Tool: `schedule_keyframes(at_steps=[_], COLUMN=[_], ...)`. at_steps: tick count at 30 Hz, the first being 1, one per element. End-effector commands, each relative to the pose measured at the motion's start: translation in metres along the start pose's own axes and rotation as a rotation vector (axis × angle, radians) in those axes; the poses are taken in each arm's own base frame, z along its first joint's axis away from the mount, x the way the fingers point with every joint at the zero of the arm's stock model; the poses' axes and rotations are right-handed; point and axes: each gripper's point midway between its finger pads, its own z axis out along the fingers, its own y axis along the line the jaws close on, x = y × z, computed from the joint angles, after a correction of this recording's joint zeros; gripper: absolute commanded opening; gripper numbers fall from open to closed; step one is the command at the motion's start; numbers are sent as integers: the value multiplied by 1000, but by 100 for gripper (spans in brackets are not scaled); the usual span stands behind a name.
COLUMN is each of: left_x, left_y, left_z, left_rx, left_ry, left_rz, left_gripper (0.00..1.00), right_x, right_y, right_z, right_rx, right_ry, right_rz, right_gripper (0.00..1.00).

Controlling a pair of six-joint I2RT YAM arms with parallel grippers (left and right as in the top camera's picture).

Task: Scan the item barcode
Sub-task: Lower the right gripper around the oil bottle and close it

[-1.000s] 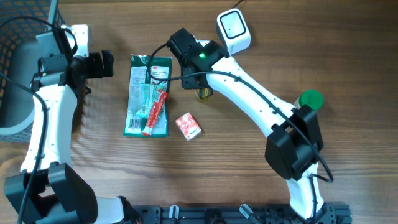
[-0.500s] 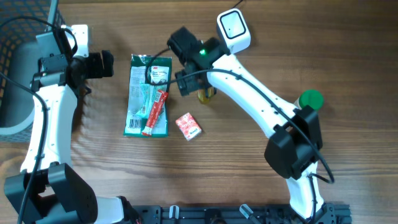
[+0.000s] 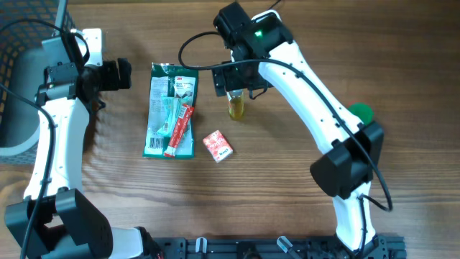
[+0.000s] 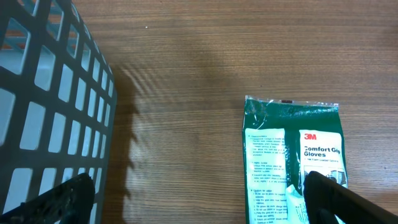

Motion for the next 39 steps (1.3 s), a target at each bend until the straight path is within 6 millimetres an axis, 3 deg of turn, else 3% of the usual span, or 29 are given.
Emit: schedule_keyframes(at_steps=[1,6,13,16,27,39], left_x=[-9,-9,-9,-9,-9,-9], left_y=[0,0,0,0,0,0], left_z=[-7,-7,-7,-7,-7,-7], left_rx=[5,5,5,5,5,5], left_ry=[-30,-30,-30,-30,-30,-30], left_rz=[17,17,17,17,17,16], left_gripper=[100,100,100,100,100,100], right_x=[9,9,14,10,6,7], right_y=[8,8,9,11,3,4], right_z=[28,39,59,66,68,68], right_rx=[-10,-3,16,14,71,82], right_ry=[75,91,132,119,90,89], right_rz=[23,44,65,62,92,124], right_gripper=[96,84,83,77,69,68])
